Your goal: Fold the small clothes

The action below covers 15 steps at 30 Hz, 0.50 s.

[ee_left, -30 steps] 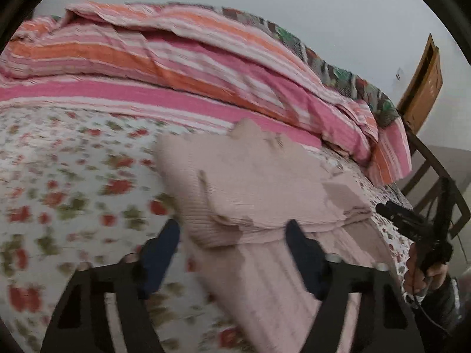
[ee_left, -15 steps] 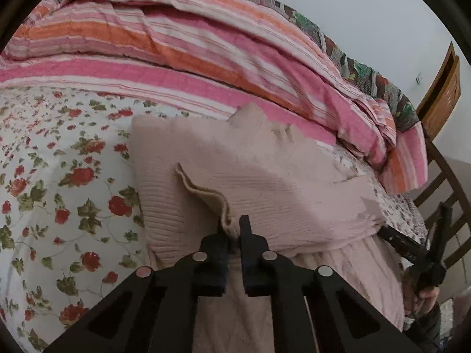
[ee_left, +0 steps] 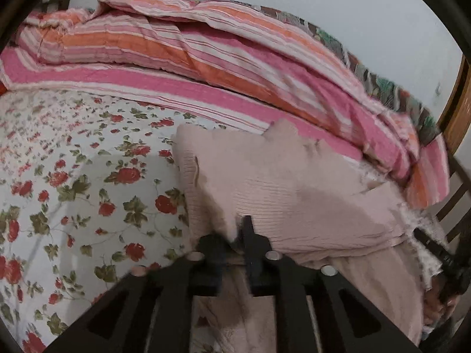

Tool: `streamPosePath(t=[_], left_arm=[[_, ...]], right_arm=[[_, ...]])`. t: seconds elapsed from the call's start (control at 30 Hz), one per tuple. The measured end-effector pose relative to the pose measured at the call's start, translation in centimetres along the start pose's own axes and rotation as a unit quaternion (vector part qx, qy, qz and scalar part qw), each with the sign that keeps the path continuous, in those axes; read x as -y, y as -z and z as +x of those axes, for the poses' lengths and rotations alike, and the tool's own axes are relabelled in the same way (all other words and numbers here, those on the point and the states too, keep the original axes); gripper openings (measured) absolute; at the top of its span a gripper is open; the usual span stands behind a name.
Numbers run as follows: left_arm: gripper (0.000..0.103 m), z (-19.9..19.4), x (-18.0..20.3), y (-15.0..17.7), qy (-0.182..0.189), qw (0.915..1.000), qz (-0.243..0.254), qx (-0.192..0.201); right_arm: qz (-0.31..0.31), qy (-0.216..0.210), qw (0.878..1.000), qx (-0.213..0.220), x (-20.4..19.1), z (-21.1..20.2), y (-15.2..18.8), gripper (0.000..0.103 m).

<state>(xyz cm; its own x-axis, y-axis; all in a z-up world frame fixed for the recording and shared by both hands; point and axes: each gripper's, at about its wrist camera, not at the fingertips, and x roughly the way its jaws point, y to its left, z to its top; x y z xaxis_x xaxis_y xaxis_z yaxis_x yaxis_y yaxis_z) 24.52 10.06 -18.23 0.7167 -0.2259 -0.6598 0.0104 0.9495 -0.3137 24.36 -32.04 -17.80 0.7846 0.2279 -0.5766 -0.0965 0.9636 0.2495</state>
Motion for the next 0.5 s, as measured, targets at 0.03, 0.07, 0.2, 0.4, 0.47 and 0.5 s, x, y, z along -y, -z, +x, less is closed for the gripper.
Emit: streamPosePath(t=[0.03,0.07,0.2,0.4,0.47,0.5], left_arm=[[0.033,0.2,0.1,0.1,-0.005,1.0000,0.006,0.003],[0.037,0.4,0.2,0.3,-0.008,0.9999,0.011,0.008],[0.066,0.9,0.3,0.9,-0.056,0.9983,0.018,0.001],[0.066,0.4,-0.7,1.1,-0.035,0.9994,-0.002,0.009],[0.066,0.3,-0.5,1.2,-0.037,0.9993,0.001,0.011],[0.066,0.2,-0.5,1.3,-0.035,0.9993,0.002,0.012]], right_arm=[[-0.004,0.018,1.000,-0.007,-0.2,0.7,-0.1,0.057],[-0.003,0.029,0.999,-0.019,-0.1,1.4,0.0,0.057],[0.014,0.045,0.997,-0.060,0.7,3.4,0.6,0.057],[0.007,0.072,0.996,-0.047,0.1,2.3,1.0,0.062],[0.022,0.070,0.996,-0.048,0.4,1.5,1.3,0.062],[0.025,0.067,0.996,-0.047,0.5,1.1,1.5,0.062]])
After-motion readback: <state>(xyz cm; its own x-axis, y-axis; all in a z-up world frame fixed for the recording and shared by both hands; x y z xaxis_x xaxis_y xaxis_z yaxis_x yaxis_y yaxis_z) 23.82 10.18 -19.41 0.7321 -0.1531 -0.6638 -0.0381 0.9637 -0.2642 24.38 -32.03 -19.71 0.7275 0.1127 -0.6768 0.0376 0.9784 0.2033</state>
